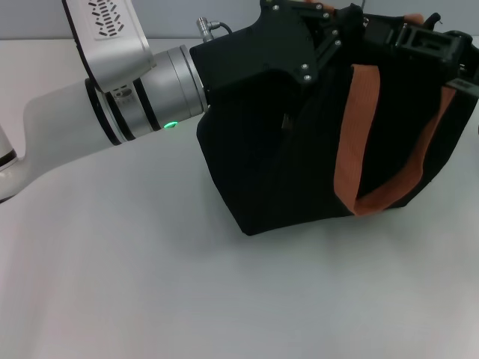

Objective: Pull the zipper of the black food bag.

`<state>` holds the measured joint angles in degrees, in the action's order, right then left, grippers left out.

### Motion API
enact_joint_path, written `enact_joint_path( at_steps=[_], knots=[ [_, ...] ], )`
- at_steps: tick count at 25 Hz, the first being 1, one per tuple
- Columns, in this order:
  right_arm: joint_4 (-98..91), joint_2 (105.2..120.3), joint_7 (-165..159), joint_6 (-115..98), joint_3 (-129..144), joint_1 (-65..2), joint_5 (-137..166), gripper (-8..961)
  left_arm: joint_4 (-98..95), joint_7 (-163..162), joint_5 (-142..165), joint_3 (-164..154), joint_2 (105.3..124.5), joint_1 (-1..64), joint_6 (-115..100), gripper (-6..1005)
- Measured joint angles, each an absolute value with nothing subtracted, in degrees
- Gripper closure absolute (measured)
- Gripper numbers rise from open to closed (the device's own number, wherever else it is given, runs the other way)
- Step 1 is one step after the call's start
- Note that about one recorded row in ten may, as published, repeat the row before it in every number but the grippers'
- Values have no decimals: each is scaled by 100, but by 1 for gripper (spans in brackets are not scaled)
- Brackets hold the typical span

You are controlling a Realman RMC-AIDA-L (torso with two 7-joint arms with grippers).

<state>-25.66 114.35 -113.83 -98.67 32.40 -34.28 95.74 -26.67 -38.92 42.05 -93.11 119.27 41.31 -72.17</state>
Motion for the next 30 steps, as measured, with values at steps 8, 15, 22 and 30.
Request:
enact_joint_path(
  at_steps=[8, 15, 22, 30],
  knots=[
    [-2545, 11434, -11384, -9740, 3225, -3408, 9566, 670, -2663, -3858, 4203, -9317, 11927, 4131, -7216, 967],
    [-2522, 11416, -11377, -9736, 3261, -3430, 9566, 679, -2662, -3854, 4200, -9316, 11927, 4131, -7212, 967],
    [-2524, 11411, -11347, -9730, 3277, -3437, 9590, 688, -2663, -3852, 4155, -9325, 11926, 4125, -7207, 967],
    [-2525, 11398, -11278, -9731, 3278, -3447, 9609, 889, -2663, -3849, 4147, -9325, 11927, 4113, -7207, 967]
  ],
)
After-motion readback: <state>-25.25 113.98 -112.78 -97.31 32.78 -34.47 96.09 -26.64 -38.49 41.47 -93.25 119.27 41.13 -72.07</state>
